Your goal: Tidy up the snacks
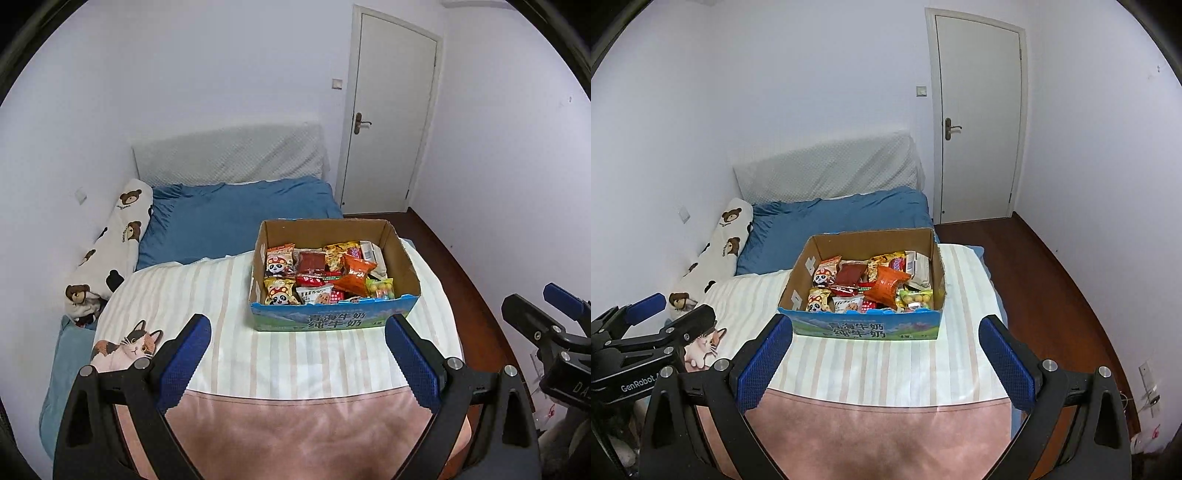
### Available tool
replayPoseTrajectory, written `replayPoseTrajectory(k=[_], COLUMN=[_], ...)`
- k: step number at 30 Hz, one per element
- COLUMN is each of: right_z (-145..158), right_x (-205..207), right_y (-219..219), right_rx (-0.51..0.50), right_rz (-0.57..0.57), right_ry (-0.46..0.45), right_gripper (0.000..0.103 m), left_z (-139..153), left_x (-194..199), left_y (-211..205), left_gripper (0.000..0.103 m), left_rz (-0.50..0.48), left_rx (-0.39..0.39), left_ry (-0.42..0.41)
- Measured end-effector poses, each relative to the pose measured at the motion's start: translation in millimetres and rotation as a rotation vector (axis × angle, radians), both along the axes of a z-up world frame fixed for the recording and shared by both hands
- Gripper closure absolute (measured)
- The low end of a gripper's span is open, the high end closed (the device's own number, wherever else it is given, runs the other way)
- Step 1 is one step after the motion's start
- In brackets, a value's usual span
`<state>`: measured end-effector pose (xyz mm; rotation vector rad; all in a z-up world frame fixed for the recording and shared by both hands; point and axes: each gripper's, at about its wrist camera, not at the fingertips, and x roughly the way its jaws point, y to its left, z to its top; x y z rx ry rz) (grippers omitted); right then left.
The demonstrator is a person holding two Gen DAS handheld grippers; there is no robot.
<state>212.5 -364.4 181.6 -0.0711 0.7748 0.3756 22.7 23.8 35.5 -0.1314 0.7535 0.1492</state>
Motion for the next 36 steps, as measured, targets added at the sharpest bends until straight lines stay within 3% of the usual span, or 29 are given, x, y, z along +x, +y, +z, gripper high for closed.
replayPoseTrajectory(k=[11,13,20,36], right_z=[-22.0,-26.9,-40.2,-77.2], right_x=[22.8,30.7,55.6,92.9], right_y=[3.0,3.1,9.3,25.9], right_rx=[-0.018,-0.020,-0.034,-0.068], right_rz=[-0.049,-0.059,-0.085,-0.109], right_ry=[0.013,0.019,0.014,0.077], right_gripper=[0.000,0.000,0.000,0.000], left_z=[-19.0,-23.4,-34.7,-53.0], left_x=[20.9,27.7,50.8,86.3], left_y=[9.1,10.6,13.8,4.6], left_gripper=[0.006,0.000,0.000,0.000], left_rz=[0.058,0.062,0.086,0.058], left_rx=[0.005,0.004,0.011,0.010], left_ry=[0.021,0.026,0.023,0.073])
